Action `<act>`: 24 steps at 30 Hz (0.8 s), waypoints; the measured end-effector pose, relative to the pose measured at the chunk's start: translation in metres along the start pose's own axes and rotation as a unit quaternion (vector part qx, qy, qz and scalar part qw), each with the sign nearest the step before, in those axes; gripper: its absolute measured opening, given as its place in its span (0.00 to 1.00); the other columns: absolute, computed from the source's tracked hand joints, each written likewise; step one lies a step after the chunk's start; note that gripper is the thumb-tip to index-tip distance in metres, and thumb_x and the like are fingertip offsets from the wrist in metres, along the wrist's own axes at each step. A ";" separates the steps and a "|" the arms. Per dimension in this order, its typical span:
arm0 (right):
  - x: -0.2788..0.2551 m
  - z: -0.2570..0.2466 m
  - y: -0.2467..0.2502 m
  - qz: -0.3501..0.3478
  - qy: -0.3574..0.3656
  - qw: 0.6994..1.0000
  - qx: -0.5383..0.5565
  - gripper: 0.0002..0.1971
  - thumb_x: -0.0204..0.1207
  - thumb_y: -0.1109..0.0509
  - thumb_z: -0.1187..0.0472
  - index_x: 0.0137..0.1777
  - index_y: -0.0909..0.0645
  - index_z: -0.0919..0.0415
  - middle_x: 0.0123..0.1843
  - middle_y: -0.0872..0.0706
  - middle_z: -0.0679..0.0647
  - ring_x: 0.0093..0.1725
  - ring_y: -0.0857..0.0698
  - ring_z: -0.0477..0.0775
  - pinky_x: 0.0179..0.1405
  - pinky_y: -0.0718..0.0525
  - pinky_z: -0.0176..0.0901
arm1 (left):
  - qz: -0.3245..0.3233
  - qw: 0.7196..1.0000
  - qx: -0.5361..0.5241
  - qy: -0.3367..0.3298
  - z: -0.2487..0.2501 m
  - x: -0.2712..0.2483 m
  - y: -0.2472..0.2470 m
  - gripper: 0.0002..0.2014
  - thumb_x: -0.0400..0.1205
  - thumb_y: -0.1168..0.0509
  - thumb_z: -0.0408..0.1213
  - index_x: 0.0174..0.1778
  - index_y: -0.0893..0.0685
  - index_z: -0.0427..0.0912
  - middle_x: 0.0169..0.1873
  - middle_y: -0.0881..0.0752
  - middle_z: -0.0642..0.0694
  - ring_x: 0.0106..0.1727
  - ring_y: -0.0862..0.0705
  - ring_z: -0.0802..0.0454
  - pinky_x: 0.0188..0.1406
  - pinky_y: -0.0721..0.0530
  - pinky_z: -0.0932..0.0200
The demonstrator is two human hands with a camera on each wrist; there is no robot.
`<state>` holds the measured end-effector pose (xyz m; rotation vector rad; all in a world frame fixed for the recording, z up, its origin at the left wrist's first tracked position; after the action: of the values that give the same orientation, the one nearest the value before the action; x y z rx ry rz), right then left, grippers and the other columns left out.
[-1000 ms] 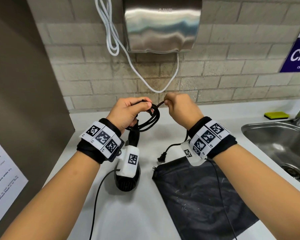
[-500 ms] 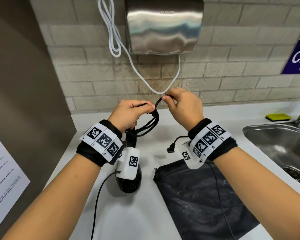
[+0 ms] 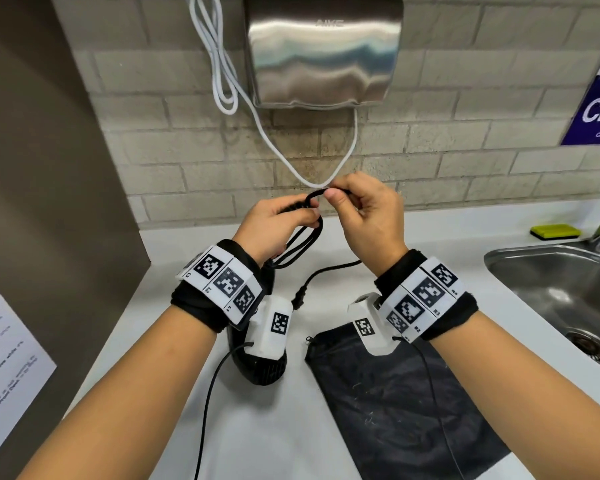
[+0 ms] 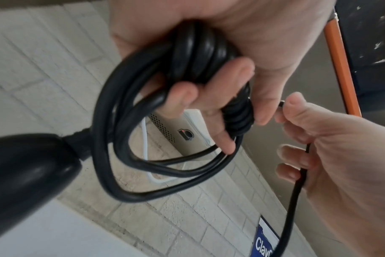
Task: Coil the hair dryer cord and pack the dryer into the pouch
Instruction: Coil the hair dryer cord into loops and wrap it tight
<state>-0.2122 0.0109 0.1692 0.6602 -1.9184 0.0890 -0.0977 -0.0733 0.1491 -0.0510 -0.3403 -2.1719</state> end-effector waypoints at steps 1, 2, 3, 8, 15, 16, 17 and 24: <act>-0.002 0.004 0.000 -0.007 -0.007 1.000 0.019 0.12 0.74 0.34 0.53 0.40 0.15 0.60 0.29 0.25 0.34 0.30 0.26 0.35 0.31 0.29 0.30 | 0.009 1.000 -0.008 -0.003 -0.001 0.001 0.001 0.09 0.78 0.34 0.38 0.52 0.13 0.50 0.38 0.11 0.48 0.14 0.30 0.66 0.19 0.39 0.68; -0.005 0.009 0.000 -0.013 -0.019 0.999 0.039 0.11 0.74 0.33 0.55 0.41 0.14 0.62 0.30 0.25 0.33 0.29 0.24 0.36 0.31 0.29 0.26 | 0.017 1.000 -0.019 -0.004 -0.001 0.001 0.003 0.08 0.79 0.34 0.37 0.51 0.13 0.49 0.37 0.11 0.47 0.16 0.26 0.68 0.18 0.39 0.68; -0.009 0.016 0.000 -0.020 -0.034 0.998 0.054 0.09 0.75 0.32 0.57 0.42 0.15 0.63 0.30 0.24 0.34 0.29 0.24 0.36 0.31 0.30 0.25 | 0.026 0.999 -0.030 -0.004 -0.002 0.002 0.005 0.07 0.79 0.34 0.36 0.50 0.13 0.48 0.37 0.12 0.46 0.20 0.22 0.69 0.18 0.39 0.68; -0.046 0.064 -0.009 -0.066 -0.164 0.983 0.050 0.08 0.77 0.33 0.62 0.36 0.22 0.54 0.27 0.25 0.41 0.28 0.25 0.38 0.29 0.30 0.26 | 0.040 0.998 -0.052 -0.007 -0.005 0.003 0.013 0.06 0.78 0.33 0.34 0.45 0.14 0.49 0.38 0.12 0.44 0.33 0.15 0.64 0.14 0.40 0.70; -0.119 0.108 -0.049 -0.384 -0.240 0.890 -0.046 0.09 0.69 0.23 0.56 0.48 0.15 0.51 0.53 0.28 0.50 0.50 0.23 0.45 0.53 0.27 0.33 | 0.049 0.998 -0.044 -0.015 -0.005 0.001 0.015 0.05 0.78 0.33 0.33 0.45 0.14 0.47 0.35 0.14 0.44 0.29 0.20 0.60 0.13 0.39 0.71; -0.128 0.112 -0.054 -0.414 -0.241 0.875 -0.068 0.11 0.70 0.24 0.56 0.52 0.15 0.52 0.55 0.29 0.51 0.53 0.23 0.49 0.56 0.26 0.37 | 0.046 0.998 -0.050 -0.018 -0.003 0.000 0.014 0.06 0.79 0.34 0.31 0.47 0.14 0.43 0.35 0.15 0.43 0.26 0.21 0.62 0.13 0.37 0.73; -0.134 0.114 -0.058 -0.429 -0.245 0.865 -0.087 0.12 0.71 0.26 0.56 0.55 0.16 0.53 0.57 0.29 0.52 0.54 0.23 0.51 0.59 0.25 0.41 | 0.042 0.997 -0.057 -0.023 -0.003 0.000 0.012 0.07 0.79 0.35 0.29 0.50 0.15 0.39 0.35 0.16 0.41 0.21 0.22 0.65 0.14 0.36 0.77; -0.149 0.136 -0.072 -0.411 -0.320 0.844 -0.127 0.07 0.77 0.36 0.69 0.46 0.15 0.64 0.52 0.16 0.62 0.42 0.23 0.51 0.44 0.28 0.30 | 0.039 0.997 -0.062 -0.010 -0.008 0.001 0.018 0.07 0.77 0.33 0.33 0.44 0.13 0.50 0.36 0.12 0.44 0.33 0.16 0.62 0.14 0.40 0.70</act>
<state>-0.2468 -0.0372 -0.0364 1.3918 -2.0189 -1.0298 -0.0829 -0.0864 0.1461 -0.1522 -0.2116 -2.1147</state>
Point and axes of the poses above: each hand's wrist, its own x-axis towards the middle knuckle, its own y-axis out of the back of the hand, z = x × y, the point moved 5 cm from there along x, towards the middle knuckle
